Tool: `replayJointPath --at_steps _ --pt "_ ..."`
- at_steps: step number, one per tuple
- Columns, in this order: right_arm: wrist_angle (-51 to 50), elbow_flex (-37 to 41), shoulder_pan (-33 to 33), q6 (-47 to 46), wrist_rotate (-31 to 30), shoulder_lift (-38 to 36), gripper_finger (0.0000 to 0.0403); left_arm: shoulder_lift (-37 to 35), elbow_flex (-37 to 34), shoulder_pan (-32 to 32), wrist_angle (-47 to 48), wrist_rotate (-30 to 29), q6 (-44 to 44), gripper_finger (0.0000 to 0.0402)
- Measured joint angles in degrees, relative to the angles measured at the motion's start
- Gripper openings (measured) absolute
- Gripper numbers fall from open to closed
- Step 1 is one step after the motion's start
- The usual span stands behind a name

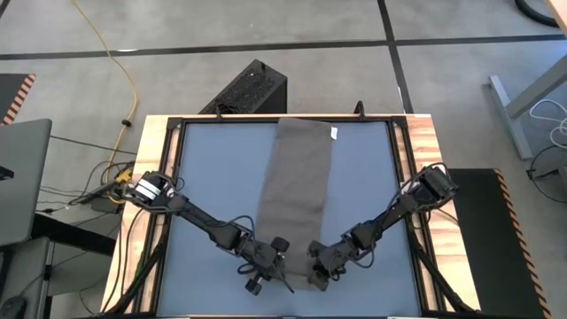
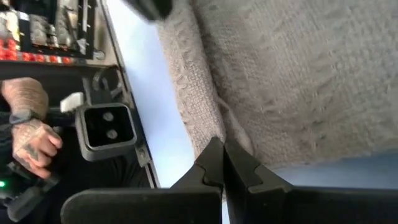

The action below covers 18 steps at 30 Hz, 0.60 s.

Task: Roll towel
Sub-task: Roll the gray towel

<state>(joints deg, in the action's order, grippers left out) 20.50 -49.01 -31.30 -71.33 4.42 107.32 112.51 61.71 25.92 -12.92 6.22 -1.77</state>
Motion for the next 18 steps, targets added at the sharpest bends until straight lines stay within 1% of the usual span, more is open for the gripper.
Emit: replayJointPath --at_steps 8,14,16,18 --pt "1.4 -0.3 0.0 1.1 -0.3 0.0 0.0018 -2.7 0.0 0.5 -0.6 0.3 -1.0 0.0018" --pt "1.8 -2.4 0.3 3.9 0.0 0.0 0.0018 -2.8 0.0 0.5 -0.5 0.3 -1.7 0.0018" --pt "-0.1 -2.4 0.4 3.4 0.0 0.0 0.0018 -2.8 0.0 0.5 -0.5 0.6 -1.6 0.0018" --pt "-4.2 -2.4 0.5 2.2 0.0 0.0 0.0018 -2.8 0.0 0.5 -0.5 1.1 -1.6 0.0018"
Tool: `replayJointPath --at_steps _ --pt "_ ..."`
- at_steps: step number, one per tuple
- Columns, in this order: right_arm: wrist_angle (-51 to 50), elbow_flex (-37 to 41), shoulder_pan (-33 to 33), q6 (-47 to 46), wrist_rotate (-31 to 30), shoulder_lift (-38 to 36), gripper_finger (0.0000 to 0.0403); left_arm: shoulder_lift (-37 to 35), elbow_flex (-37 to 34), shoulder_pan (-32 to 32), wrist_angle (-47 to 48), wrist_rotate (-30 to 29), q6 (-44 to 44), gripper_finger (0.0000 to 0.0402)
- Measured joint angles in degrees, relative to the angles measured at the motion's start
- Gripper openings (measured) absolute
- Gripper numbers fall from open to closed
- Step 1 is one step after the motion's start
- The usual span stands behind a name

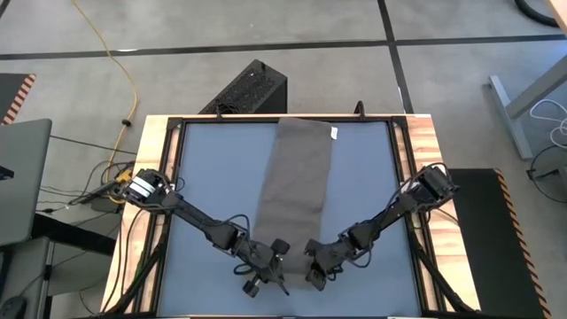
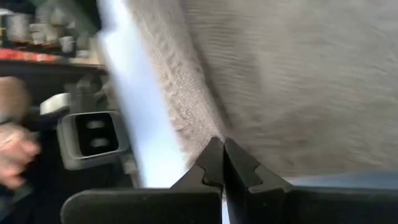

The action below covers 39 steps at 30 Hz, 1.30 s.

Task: Roll towel
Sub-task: Roll the gray towel

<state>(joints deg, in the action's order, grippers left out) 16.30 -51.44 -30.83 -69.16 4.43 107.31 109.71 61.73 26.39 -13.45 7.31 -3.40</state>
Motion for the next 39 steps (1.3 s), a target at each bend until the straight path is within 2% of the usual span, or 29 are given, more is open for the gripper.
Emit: replayJointPath --at_steps 4,13,26,30,34,39 --pt "-4.7 -0.2 0.0 -1.7 0.0 -0.3 0.0018 0.0 0.0 0.6 -0.1 0.0 0.0 0.0018" --pt "-3.7 -0.1 0.2 -0.8 0.0 -0.2 0.0018 0.0 -0.2 0.6 0.1 -1.7 0.0 0.0018" --pt "-3.7 -0.1 0.2 -0.9 0.0 -0.2 0.0018 0.1 -6.4 -0.4 -4.8 -4.3 2.6 0.0018" --pt "-3.6 0.0 0.4 -1.3 0.0 -0.2 0.0018 2.8 -6.4 -0.8 -5.3 -3.9 3.8 0.0018" --pt "-3.3 0.0 0.6 -2.1 0.0 -0.2 0.0029 5.2 -6.2 -0.8 -8.8 -3.5 4.5 0.0018" --pt "-3.7 0.0 0.6 -2.8 0.1 -0.2 0.0062 5.5 -6.2 -1.0 -7.4 -3.0 4.7 0.0018"
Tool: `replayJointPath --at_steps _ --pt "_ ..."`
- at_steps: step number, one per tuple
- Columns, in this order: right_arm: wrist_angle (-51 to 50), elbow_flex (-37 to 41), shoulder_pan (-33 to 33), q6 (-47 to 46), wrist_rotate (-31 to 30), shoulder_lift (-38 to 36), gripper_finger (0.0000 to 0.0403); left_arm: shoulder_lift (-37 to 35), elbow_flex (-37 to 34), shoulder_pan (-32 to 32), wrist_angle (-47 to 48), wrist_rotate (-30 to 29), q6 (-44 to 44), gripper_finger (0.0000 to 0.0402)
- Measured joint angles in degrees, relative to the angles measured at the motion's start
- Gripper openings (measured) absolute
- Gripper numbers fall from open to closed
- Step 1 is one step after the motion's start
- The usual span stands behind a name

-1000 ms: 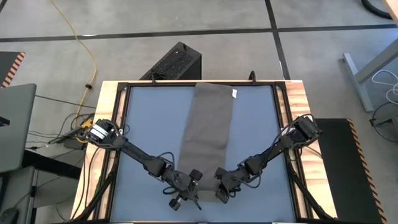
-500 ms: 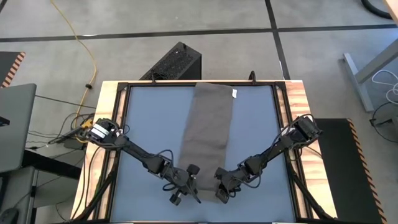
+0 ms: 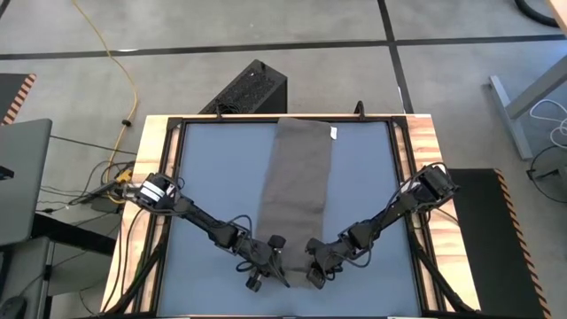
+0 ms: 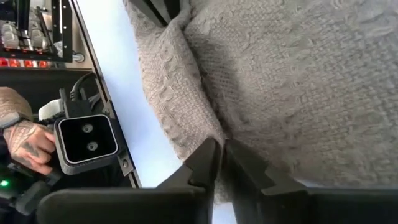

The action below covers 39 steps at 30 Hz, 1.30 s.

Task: Roll towel
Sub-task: Roll the gray towel

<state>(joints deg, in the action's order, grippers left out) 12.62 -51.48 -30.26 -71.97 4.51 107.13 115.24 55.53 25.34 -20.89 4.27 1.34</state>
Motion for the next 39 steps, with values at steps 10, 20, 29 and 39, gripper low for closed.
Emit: replayJointPath --at_steps 10,20,29,39 --pt "0.1 0.0 0.1 -1.5 8.0 0.0 0.0124 0.0 0.1 0.0 2.0 1.1 0.2 0.0018" --pt "-1.2 0.0 0.8 -1.1 10.5 -1.4 0.0129 0.1 0.0 0.0 1.9 1.6 0.3 0.0018" --pt "-10.4 0.1 0.7 0.9 7.4 -6.7 0.0127 0.1 -0.1 0.0 1.4 2.0 1.3 0.0018" --pt "-18.5 0.1 -1.6 7.5 -4.5 -14.5 0.0127 0.2 -0.1 -0.3 0.7 4.5 3.4 0.0018"
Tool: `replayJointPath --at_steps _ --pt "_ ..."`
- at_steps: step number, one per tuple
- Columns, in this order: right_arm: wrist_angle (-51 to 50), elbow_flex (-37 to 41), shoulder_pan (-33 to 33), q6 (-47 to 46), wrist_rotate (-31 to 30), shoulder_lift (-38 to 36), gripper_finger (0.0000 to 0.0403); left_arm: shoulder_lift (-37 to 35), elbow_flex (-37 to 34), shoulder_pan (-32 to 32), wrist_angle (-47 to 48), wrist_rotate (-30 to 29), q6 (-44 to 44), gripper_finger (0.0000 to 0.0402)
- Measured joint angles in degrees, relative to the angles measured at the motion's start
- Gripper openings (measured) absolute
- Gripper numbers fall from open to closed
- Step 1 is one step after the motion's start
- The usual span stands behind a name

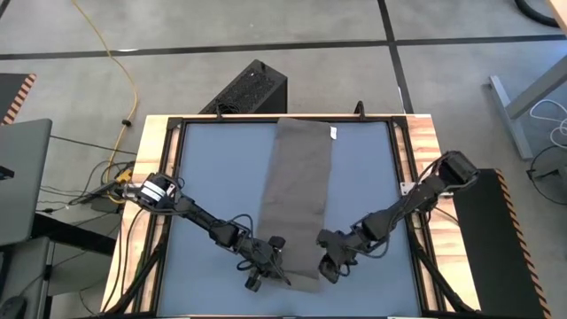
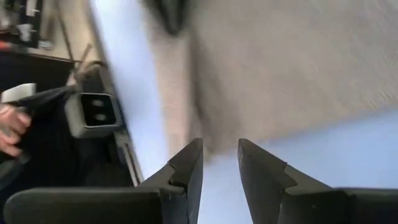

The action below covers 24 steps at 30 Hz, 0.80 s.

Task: Roll towel
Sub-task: Roll the gray towel

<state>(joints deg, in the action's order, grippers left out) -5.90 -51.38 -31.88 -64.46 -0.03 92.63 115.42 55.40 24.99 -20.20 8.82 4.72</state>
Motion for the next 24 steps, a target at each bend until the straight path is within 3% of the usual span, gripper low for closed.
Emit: replayJointPath --at_steps 9,24 --pt "18.5 -0.1 -8.5 13.8 -15.6 5.8 0.0127 0.0 0.0 -0.7 -0.2 0.4 0.1 0.0018" --pt "20.3 -0.2 -9.4 13.7 -15.7 9.8 0.0127 0.0 0.0 -2.2 -0.3 3.6 0.7 0.0018"
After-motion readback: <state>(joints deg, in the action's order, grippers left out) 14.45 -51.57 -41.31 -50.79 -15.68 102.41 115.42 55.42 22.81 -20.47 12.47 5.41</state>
